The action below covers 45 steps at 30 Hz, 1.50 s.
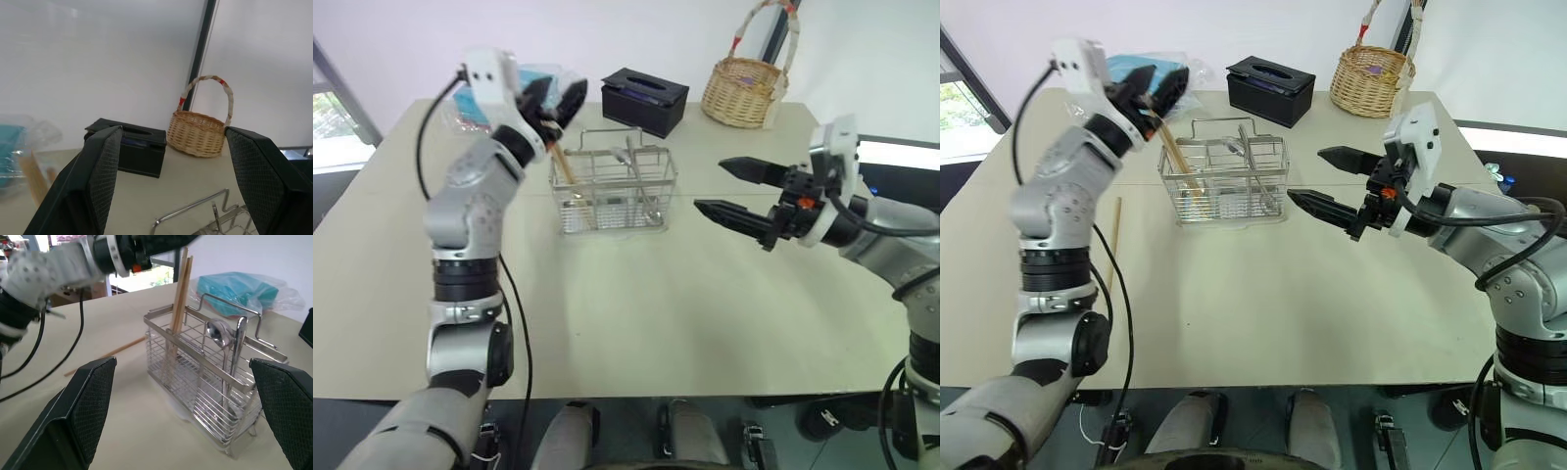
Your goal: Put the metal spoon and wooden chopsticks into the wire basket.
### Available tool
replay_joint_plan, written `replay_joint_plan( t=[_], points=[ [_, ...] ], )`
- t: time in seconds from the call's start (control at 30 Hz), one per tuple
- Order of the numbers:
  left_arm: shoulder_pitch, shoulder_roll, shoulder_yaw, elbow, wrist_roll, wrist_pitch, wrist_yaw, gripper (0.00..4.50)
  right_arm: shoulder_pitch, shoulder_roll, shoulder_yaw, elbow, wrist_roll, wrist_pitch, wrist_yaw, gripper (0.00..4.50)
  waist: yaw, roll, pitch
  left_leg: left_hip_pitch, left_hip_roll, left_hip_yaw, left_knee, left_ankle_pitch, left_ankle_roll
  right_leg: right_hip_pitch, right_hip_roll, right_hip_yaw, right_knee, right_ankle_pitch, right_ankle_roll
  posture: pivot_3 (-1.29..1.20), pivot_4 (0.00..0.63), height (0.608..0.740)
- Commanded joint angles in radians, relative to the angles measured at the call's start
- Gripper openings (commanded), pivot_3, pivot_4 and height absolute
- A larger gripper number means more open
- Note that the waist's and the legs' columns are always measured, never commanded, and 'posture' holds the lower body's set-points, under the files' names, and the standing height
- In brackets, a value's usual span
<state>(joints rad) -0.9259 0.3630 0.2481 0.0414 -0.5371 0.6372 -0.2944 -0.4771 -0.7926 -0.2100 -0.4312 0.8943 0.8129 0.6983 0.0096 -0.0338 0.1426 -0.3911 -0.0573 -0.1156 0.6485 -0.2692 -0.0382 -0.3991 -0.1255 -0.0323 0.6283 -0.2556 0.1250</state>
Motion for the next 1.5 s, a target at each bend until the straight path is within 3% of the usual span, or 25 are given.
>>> replay_joint_plan(
  t=[0.03,0.17,0.27,0.37,0.57,1.03,1.3,1.5],
  points=[
    [-0.129,0.104,0.114,-0.052,-0.068,0.097,0.052,3.62,-0.03,0.0,-0.004,0.005,-0.013,-0.029,0.022,4.5,0.0,0.0,0.0,0.0,0.0,0.0,0.0,0.0,0.0,0.0,0.001,0.0,0.0,0.0,0.0,0.0,0.15,0.661],
    [-0.209,0.212,0.205,0.066,-0.021,0.222,0.224,3.62,-0.04,0.006,0.014,0.022,-0.024,-0.036,0.041,4.5,-0.001,0.002,0.0,0.001,0.0,0.0,-0.001,0.0,0.0,0.001,0.001,0.0,0.0,0.0,0.0,0.0,0.15,0.661],
    [-0.192,0.273,0.2,0.135,0.058,0.393,0.357,3.62,-0.048,0.01,0.025,0.029,-0.03,-0.036,0.053,4.5,-0.001,0.002,0.0,0.003,-0.001,0.0,-0.001,0.0,0.0,0.002,0.001,0.001,0.001,0.0,0.0,0.0,0.15,0.661],
    [-0.14,0.272,0.2,0.177,0.095,0.615,0.43,3.62,-0.058,0.016,0.036,0.035,-0.035,-0.037,0.059,4.5,0.003,0.001,0.0,0.004,-0.001,-0.001,0.0,0.0,0.0,0.003,0.002,0.001,0.002,0.0,0.0,0.0,0.15,0.661],
    [-0.012,0.156,0.154,0.163,0.119,0.758,0.415,3.62,-0.066,0.037,0.05,0.034,-0.042,-0.029,0.059,4.5,0.003,-0.003,0.0,0.0,-0.001,-0.002,0.0,0.001,-0.001,0.001,0.002,0.0,0.002,0.0,0.0,0.0,0.15,0.661],
    [0.079,0.043,0.071,0.215,0.22,0.781,0.383,3.62,-0.029,0.061,0.031,-0.019,-0.017,-0.001,0.001,4.5,0.003,-0.003,0.0,0.0,0.0,-0.001,-0.001,0.001,-0.003,-0.001,0.0,0.001,0.001,0.0,0.0,0.0,0.15,0.661],
    [-0.004,0.058,0.099,0.216,0.237,0.756,0.349,3.62,-0.001,0.067,0.019,-0.022,-0.016,-0.009,-0.008,4.5,0.003,-0.002,0.0,0.0,-0.001,-0.001,-0.001,0.001,-0.003,-0.001,-0.001,0.001,0.001,0.0,0.0,0.0,0.15,0.661],
    [0.036,0.074,0.12,0.208,0.265,0.778,0.354,3.62,-0.035,0.07,0.028,-0.003,-0.018,-0.006,-0.004,4.5,-0.001,-0.002,0.0,0.001,0.0,0.0,-0.001,0.001,-0.003,-0.002,-0.001,0.001,0.001,0.0,0.0,0.0,0.15,0.661]
  ],
)
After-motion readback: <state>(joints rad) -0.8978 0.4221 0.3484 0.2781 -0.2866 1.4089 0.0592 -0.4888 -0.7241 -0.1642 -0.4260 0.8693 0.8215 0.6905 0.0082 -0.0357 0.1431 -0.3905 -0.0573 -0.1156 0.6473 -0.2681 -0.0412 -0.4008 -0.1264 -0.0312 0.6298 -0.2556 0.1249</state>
